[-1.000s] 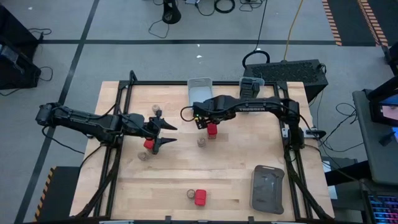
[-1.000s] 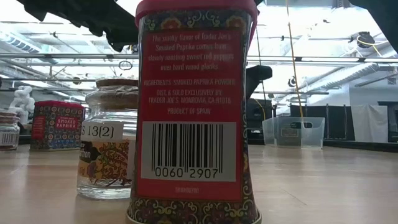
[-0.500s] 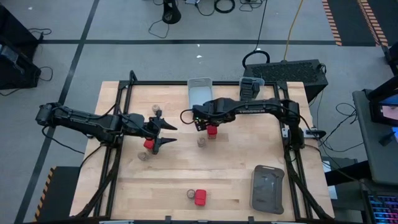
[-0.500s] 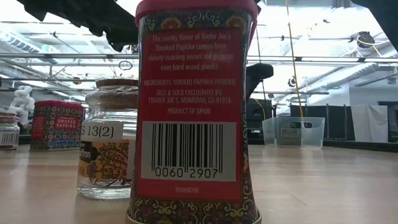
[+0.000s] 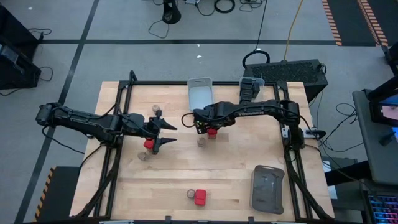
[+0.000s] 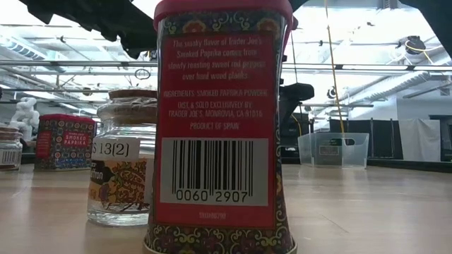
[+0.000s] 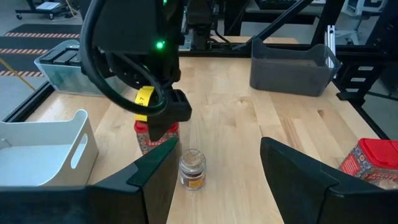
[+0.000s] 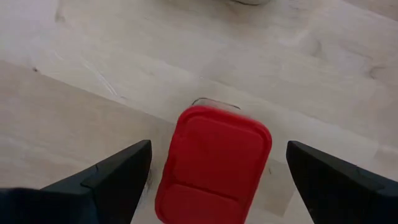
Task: Sort spices by type
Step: Put the red seasoning can into the gray bin
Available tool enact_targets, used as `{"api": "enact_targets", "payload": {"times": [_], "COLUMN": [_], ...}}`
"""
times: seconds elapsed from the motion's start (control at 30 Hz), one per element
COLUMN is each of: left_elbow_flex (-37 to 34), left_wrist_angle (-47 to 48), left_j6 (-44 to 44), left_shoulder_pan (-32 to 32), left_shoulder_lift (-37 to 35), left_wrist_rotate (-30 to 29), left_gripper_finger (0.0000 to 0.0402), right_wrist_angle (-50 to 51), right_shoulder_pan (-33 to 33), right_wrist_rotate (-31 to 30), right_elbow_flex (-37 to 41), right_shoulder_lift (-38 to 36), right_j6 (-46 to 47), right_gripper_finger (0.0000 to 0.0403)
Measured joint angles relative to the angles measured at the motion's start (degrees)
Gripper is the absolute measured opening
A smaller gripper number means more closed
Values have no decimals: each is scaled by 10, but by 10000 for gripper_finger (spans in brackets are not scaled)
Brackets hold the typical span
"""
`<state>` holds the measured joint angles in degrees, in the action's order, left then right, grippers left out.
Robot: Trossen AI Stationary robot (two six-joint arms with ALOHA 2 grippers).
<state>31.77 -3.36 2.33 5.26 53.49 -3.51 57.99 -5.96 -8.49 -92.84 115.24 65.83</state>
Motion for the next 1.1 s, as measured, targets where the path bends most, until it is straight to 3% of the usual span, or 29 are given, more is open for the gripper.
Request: {"api": "enact_targets", "payload": {"times": [0.13,0.77,1.1], "left_elbow_flex": [0,0,0], "left_wrist_angle": [0,0,0], "left_j6": [1,0,0], "left_shoulder_pan": [0,0,0], "left_shoulder_lift": [0,0,0], "left_wrist_rotate": [0,0,0], "left_gripper_finger": [231,231,231], "right_wrist_angle": [0,-6,20], "right_shoulder_pan": [4,6,-4], "right_wrist_rotate": [-1,13,29], "right_elbow_flex": [0,0,-34], "right_shoulder_lift": [0,6,6], "right_j6": [10,-2,-38], "right_gripper_finger": [346,215,210]}}
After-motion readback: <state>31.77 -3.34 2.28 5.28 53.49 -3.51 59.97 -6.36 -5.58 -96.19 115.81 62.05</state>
